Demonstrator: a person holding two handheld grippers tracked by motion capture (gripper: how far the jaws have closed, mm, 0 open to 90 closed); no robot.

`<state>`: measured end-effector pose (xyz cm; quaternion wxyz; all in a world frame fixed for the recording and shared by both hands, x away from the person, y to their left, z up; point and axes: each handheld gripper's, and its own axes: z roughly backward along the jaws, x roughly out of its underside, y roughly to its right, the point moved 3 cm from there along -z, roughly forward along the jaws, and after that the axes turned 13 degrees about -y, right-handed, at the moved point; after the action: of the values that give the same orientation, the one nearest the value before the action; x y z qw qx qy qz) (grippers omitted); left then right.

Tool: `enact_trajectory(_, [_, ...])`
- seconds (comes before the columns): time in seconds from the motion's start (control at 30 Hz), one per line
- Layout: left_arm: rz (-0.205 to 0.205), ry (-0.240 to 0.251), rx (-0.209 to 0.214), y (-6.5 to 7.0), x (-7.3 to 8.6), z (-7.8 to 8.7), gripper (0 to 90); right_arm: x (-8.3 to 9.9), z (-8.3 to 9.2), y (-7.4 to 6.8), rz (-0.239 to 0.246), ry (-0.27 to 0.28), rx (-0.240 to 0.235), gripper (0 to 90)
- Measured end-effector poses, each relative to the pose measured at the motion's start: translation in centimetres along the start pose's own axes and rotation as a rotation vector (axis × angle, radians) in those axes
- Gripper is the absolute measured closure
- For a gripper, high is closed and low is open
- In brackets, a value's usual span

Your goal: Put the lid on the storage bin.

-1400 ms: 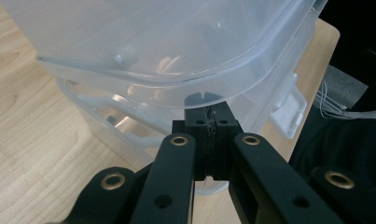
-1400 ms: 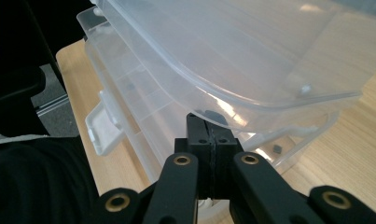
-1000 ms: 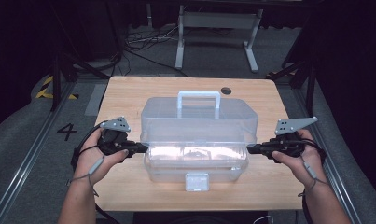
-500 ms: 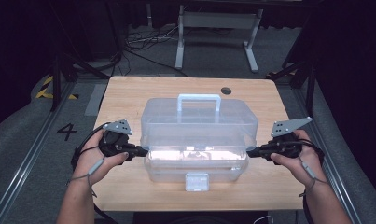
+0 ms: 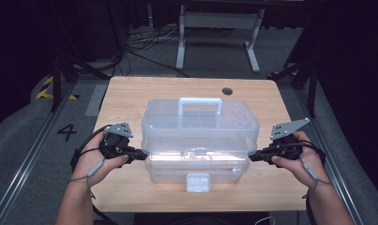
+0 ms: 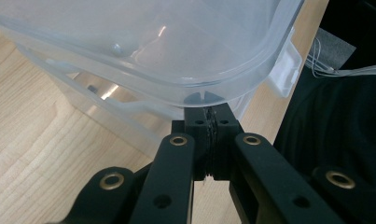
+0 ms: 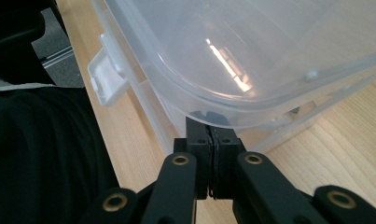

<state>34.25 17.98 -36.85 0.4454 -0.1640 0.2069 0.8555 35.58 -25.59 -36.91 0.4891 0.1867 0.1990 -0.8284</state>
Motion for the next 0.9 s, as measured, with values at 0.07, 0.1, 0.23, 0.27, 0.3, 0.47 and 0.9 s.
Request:
enact_trajectory(0.07, [-0.001,-0.01,0.005,0.0,0.1,-0.1,88.8,0.1,0.0,0.1,-0.004,-0.008,0.003,89.2])
enact_trajectory(0.1, [-0.001,-0.01,0.005,0.0,0.1,-0.1,88.8,0.1,0.0,0.1,-0.004,-0.008,0.003,89.2])
enact_trajectory(0.23, [-0.005,-0.025,0.01,0.0,0.2,-0.2,87.4,0.2,-0.1,0.1,-0.001,-0.029,0.004,89.6])
enact_trajectory(0.27, [-0.001,-0.034,0.016,-0.1,0.2,-0.3,86.7,0.2,-0.1,0.1,0.004,-0.032,0.001,89.4])
enact_trajectory(0.3, [-0.001,-0.034,0.016,-0.1,0.2,-0.3,86.8,0.2,-0.1,0.1,0.004,-0.032,0.001,89.4])
enact_trajectory(0.47, [-0.008,-0.069,0.015,0.0,0.3,-0.6,87.7,0.3,-0.4,0.0,0.015,-0.072,-0.001,89.1])
enact_trajectory(0.9, [-0.019,-0.145,0.033,0.1,0.5,-1.3,87.9,0.5,-1.2,-0.1,0.026,-0.155,0.0,88.8])
